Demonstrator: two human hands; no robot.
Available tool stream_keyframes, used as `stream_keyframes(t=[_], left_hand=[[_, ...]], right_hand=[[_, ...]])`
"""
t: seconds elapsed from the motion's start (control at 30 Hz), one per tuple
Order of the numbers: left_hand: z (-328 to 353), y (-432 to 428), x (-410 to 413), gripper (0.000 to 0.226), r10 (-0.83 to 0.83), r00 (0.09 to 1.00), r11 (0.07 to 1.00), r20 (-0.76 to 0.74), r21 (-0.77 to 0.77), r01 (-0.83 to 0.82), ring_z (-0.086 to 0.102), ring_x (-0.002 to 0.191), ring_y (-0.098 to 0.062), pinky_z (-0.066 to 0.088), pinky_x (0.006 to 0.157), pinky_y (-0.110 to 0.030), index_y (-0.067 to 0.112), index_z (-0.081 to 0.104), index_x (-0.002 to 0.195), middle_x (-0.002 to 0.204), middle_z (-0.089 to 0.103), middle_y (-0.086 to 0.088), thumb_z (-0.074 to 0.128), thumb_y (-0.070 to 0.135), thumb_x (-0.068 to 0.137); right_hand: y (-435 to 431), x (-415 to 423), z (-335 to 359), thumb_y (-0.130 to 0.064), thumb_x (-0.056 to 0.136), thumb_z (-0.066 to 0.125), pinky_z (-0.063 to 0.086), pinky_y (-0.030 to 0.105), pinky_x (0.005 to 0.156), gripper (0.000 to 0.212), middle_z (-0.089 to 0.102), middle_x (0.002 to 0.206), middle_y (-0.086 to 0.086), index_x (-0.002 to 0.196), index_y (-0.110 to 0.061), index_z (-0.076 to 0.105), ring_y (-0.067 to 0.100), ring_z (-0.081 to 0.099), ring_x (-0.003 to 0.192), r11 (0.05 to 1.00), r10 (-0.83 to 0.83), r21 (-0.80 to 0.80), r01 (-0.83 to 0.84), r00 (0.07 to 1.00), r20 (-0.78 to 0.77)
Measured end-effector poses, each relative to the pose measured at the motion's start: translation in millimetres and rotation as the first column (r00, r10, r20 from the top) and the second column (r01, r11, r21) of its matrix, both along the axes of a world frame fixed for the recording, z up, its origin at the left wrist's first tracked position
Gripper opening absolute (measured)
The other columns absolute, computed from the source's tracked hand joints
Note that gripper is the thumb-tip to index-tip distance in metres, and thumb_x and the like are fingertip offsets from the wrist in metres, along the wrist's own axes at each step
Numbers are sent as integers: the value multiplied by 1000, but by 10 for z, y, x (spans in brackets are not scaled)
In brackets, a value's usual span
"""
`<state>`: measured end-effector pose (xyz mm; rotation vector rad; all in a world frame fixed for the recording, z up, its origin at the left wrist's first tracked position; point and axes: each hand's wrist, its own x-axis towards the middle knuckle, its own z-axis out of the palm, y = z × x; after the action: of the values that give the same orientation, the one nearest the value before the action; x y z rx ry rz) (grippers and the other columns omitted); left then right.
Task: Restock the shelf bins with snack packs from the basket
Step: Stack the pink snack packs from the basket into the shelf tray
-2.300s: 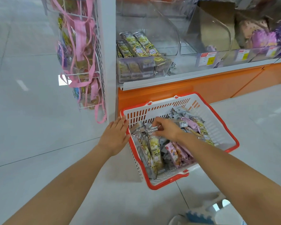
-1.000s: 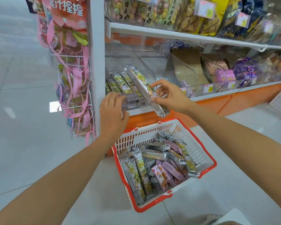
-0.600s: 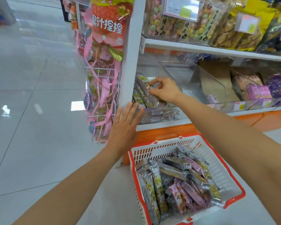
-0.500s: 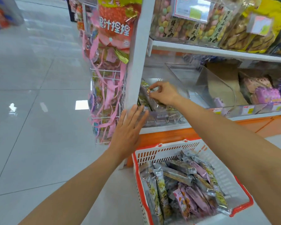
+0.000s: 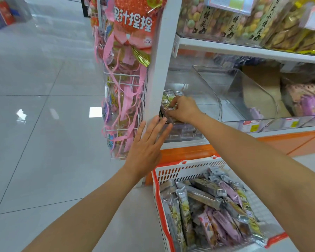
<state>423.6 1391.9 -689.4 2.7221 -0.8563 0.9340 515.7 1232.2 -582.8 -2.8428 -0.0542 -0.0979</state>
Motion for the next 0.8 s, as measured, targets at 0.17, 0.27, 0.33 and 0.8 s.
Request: stream_keyframes(t=[0.17,0.27,0.33,0.8], left_hand=[[-10,5,4,90,-1,1000,1000,-11,10,1,5,151,-28,10,120,-52,16,14,156,163,15,-11,60,11,79],[-5,5,4,90,2,1000,1000,-10,11,-2,7,151,-28,9,120,-52,15,15,156,162,18,-11,60,12,79],[-3,4,8,89,2,1000,1000,-12,13,-2,7,151,-28,9,120,-52,15,16,156,162,18,-12,60,13,79],[8,-10,-44,91,15,1000,1000,-26,8,-15,7,151,-28,7,121,-51,14,20,156,162,16,-11,62,11,76]], right_hand=[[2,26,-15,-32,80,74,47,31,82,32,69,101,11,104,-12,67,27,62,99,998,-58,-7,58,998,29],[-5,45,-44,-34,81,74,48,32,83,34,69,100,13,103,-8,69,28,62,98,997,-61,-45,61,998,-5],[-9,53,-64,-40,83,71,46,34,89,37,66,110,15,103,-8,69,29,57,109,990,-54,-133,47,997,-49],[-189,-18,-22,-56,85,63,45,35,92,60,55,129,11,129,-16,53,28,53,116,988,-29,-152,0,981,-189]])
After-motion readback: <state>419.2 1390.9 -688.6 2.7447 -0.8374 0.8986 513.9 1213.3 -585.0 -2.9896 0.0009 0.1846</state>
